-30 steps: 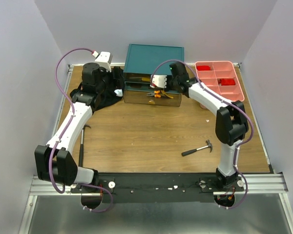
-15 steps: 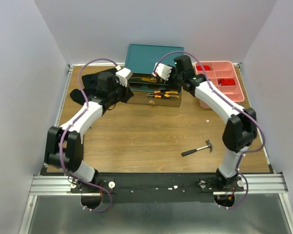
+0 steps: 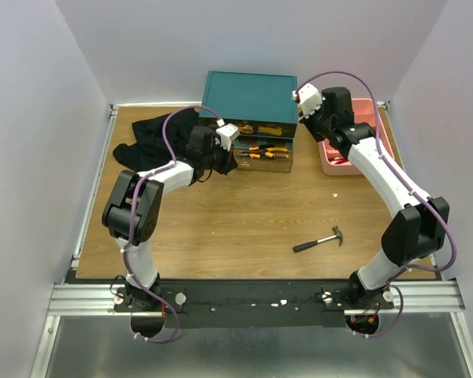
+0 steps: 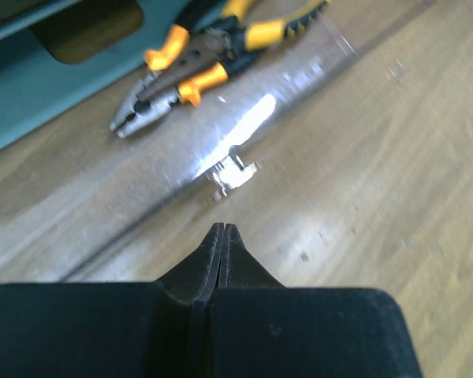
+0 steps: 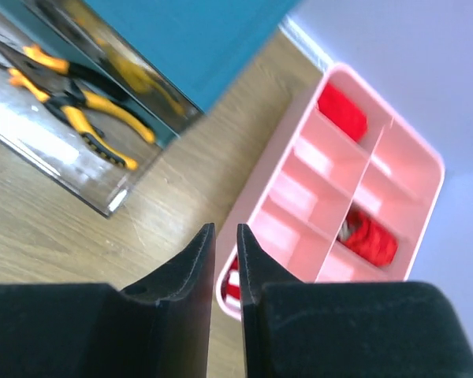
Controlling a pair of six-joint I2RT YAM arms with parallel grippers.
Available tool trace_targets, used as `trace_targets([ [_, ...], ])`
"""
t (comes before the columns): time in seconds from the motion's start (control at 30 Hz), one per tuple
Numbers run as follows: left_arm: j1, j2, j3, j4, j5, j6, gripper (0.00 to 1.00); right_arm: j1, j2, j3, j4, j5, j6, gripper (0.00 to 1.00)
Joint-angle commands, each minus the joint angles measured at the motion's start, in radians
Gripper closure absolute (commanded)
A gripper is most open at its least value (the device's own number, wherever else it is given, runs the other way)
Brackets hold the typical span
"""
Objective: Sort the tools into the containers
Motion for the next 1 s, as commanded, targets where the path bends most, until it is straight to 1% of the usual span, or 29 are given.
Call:
trace_targets([
  [0.0, -0.014, 0.081, 0.056, 0.166, -0.140, -0.120, 1.00, -0.055, -0.015, -0.027, -0.039, 0.011, 0.098, 0.76],
  [0.13, -0.032, 0.147, 0.082, 0.255, -0.215, -0.145, 1.00, -0.078, -0.017, -0.036, -0.043, -0.001, 0.109, 0.77],
  [0.23, -0.042, 0.194, 0.121, 0.302, -0.240, -0.156, 1.00, -0.089, -0.007, -0.029, -0.051, 0.000, 0.109, 0.78],
  [0.3, -0.045, 0.224, 0.184, 0.290, -0.239, -0.166, 1.00, -0.095, -0.001, -0.027, -0.052, -0.001, 0.111, 0.78],
  [0.37, -0.049, 0.261, 0.229, 0.313, -0.237, -0.171, 1.00, -0.095, 0.000, -0.030, -0.057, 0.000, 0.107, 0.78],
  [0.5, -0.055, 0.333, 0.338, 0.280, -0.228, -0.246, 1.00, -0.097, -0.003, -0.044, -0.054, 0.004, 0.104, 0.78],
  [0.6, -0.065, 0.363, 0.364, 0.281, -0.243, -0.306, 0.95, -0.097, -0.006, -0.050, -0.056, 0.002, 0.107, 0.77],
  [0.67, -0.066, 0.367, 0.355, 0.330, -0.249, -0.343, 0.87, -0.097, -0.010, -0.055, -0.054, 0.004, 0.106, 0.77],
  [0.7, -0.066, 0.364, 0.338, 0.346, -0.254, -0.381, 0.85, -0.098, -0.012, -0.055, -0.054, 0.005, 0.106, 0.76],
  [0.73, -0.066, 0.354, 0.333, 0.358, -0.237, -0.396, 0.80, -0.098, -0.013, -0.056, -0.054, 0.007, 0.098, 0.76],
  [0.8, -0.065, 0.322, 0.315, 0.343, -0.206, -0.407, 0.73, -0.098, -0.017, -0.059, -0.063, -0.007, 0.080, 0.72],
  [0.83, -0.057, 0.266, 0.298, 0.320, -0.170, -0.421, 0.66, -0.100, -0.021, -0.059, -0.084, -0.024, 0.042, 0.69],
  [0.87, -0.051, 0.230, 0.278, 0.307, -0.145, -0.432, 0.62, -0.103, -0.030, -0.064, -0.097, -0.056, 0.019, 0.57],
  [0.9, -0.042, 0.189, 0.225, 0.297, -0.113, -0.438, 0.60, -0.112, -0.036, -0.078, -0.109, -0.102, -0.003, 0.51],
  [0.93, -0.036, 0.105, 0.197, 0.259, -0.085, -0.420, 0.54, -0.121, -0.044, -0.081, -0.170, -0.148, -0.062, 0.45],
  [0.97, -0.023, 0.063, 0.174, 0.223, -0.011, -0.389, 0.51, -0.132, -0.046, -0.078, -0.230, -0.285, -0.113, 0.39],
])
